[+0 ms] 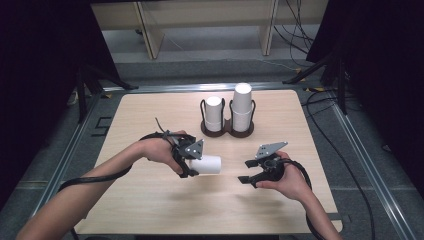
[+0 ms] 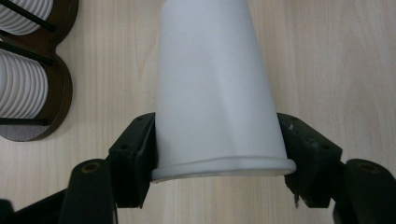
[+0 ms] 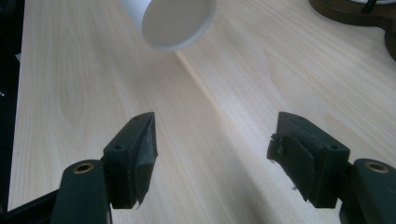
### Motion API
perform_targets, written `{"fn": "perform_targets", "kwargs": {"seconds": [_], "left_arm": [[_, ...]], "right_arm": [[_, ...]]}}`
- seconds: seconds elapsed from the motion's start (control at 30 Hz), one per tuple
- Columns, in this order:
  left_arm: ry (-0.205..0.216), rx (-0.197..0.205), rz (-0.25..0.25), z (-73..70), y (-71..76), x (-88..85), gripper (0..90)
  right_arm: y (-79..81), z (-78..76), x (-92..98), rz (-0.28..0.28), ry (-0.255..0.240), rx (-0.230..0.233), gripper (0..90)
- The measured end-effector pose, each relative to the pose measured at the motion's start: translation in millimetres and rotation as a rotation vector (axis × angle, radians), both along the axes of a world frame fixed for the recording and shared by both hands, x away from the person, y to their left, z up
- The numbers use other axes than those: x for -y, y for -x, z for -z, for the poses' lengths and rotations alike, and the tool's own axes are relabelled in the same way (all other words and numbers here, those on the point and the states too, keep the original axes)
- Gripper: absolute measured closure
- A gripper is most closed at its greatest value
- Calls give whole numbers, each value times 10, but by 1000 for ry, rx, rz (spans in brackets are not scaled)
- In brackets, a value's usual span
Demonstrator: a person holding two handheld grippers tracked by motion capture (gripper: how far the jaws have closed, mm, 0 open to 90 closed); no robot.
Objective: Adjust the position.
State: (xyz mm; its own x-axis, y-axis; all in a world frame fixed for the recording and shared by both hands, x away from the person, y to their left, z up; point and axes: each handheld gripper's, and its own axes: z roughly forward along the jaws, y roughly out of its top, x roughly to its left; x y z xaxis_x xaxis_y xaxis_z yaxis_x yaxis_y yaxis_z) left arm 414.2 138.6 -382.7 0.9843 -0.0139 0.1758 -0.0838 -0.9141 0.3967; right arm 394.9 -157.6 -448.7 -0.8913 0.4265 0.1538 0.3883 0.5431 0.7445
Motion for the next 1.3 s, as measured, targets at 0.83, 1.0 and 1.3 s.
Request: {"fn": "perform_targets", "kwargs": {"seconds": [0.83, 1.0, 1.3], "left_arm": [[-163, -33, 13, -61, 12, 103, 333], [-195, -37, 7, -49, 5, 132, 330], [-249, -50, 10, -74, -1, 200, 329]], "right_arm": [[0, -2, -103, -23, 17, -7, 300], [7, 4, -114, -23, 19, 3, 300], [11, 7, -151, -32, 21, -3, 297]]}}
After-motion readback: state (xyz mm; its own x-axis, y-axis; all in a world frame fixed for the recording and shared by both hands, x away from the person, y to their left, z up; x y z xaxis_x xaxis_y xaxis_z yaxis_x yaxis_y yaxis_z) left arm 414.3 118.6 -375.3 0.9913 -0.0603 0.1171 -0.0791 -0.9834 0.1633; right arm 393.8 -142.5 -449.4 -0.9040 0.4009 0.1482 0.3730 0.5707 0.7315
